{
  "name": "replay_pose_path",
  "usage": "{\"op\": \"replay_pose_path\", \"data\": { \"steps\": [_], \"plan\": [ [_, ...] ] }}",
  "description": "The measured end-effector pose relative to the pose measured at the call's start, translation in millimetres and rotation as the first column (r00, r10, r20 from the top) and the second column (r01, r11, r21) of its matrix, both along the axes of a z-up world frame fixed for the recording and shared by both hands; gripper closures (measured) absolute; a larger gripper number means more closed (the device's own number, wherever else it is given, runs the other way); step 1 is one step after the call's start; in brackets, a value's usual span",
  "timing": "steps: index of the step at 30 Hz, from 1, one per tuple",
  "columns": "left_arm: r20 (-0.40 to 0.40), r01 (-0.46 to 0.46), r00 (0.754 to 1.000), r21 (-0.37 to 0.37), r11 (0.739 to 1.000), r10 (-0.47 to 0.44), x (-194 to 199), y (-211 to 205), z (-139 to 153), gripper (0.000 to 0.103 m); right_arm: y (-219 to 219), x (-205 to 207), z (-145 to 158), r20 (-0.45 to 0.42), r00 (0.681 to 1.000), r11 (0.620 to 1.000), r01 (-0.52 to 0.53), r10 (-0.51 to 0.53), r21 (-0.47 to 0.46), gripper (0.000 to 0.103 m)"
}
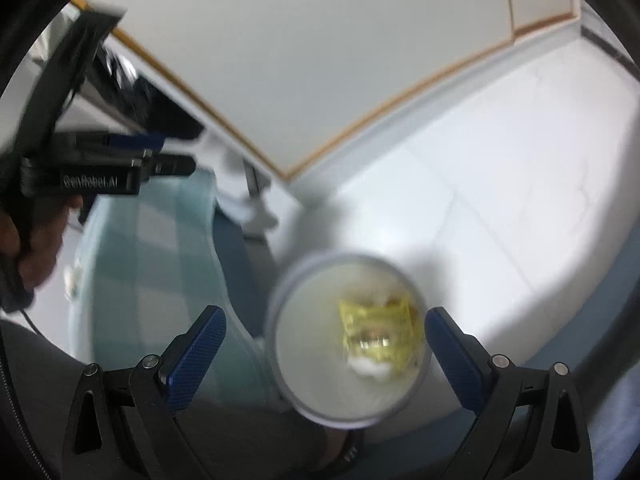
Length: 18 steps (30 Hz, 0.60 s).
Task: Collect trash
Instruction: 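Move both tools back over the table toward the remaining trash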
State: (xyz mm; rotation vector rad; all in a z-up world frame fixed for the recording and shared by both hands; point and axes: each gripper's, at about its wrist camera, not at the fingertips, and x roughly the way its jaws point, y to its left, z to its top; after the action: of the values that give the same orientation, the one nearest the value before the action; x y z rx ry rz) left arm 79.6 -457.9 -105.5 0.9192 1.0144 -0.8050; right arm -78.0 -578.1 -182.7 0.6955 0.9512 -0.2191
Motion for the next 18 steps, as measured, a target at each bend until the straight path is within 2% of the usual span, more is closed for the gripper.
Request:
{"op": "replay_pose_path", "data": {
  "steps": [7,11,15,18],
  "plan": [
    [0.111,-0.099,0.987,-0.164,0.981,0.118,4,64,69,0.034,3,1,88,0.167,0.986,0.994,0.039,-0.021,-0.105,0.003],
    [0.148,-0.157,0.969,-0.257,0.954,0.200,3,105,101,0.034,24,6,139,0.270,0.962,0.984,0.024,0.025,-0.178,0.003],
    [0.131,-0.243,0.942,-0.369,0.897,0.309,7,148,133,0.034,55,13,187,0.369,0.926,0.972,0.006,0.083,-0.233,0.003],
    [0.112,-0.302,0.914,-0.453,0.839,0.390,7,184,156,0.033,82,19,213,0.420,0.897,0.963,-0.023,0.139,-0.268,0.003]
  ]
}}
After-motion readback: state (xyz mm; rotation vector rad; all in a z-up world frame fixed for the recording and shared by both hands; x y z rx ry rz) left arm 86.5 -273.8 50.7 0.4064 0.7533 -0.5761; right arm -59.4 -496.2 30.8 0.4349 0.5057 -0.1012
